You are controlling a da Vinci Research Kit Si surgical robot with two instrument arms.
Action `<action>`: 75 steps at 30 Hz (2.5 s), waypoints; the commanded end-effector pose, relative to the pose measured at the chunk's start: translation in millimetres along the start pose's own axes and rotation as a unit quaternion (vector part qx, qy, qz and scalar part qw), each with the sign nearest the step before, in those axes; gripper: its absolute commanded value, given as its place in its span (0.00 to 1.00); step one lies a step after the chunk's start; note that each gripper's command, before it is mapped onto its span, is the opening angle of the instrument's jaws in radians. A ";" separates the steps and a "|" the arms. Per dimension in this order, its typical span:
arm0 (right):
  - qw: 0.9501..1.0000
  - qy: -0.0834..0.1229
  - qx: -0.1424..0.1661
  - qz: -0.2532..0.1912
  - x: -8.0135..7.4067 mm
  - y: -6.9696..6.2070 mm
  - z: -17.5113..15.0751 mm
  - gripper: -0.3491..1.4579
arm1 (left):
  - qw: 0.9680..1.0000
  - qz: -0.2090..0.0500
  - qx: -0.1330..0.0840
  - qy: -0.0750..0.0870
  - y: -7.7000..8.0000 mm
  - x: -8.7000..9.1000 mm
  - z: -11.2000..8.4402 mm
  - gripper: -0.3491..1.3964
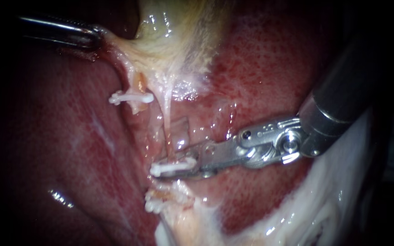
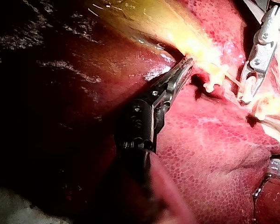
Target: Clipping third clip right tube
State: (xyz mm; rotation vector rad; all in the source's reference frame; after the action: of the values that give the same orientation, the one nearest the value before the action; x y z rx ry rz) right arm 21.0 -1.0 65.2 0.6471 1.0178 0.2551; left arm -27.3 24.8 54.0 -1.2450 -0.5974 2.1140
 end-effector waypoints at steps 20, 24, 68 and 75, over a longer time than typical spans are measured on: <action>0.993 0.105 0.020 0.047 -0.2 2.5 -4.8 0.47 | 1.000 0.000 -0.001 0.000 0.0 0.1 -0.2 0.00; 0.988 0.128 0.039 0.075 0.1 3.0 -5.1 0.47 | 1.000 0.000 -0.001 0.000 0.0 0.0 -0.3 0.00; 0.945 0.248 0.147 0.153 5.8 3.0 -3.2 0.42 | 1.000 0.000 -0.001 0.000 0.0 0.1 -0.2 0.00; 0.944 0.249 0.149 0.155 6.4 3.4 -4.1 0.25 | 1.000 0.000 -0.001 0.000 -0.1 0.1 -0.2 0.00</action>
State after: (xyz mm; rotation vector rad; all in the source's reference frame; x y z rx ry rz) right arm 21.2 6.4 61.3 1.0538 1.4557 0.5698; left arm -27.2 24.9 53.9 -1.2452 -0.5994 2.1136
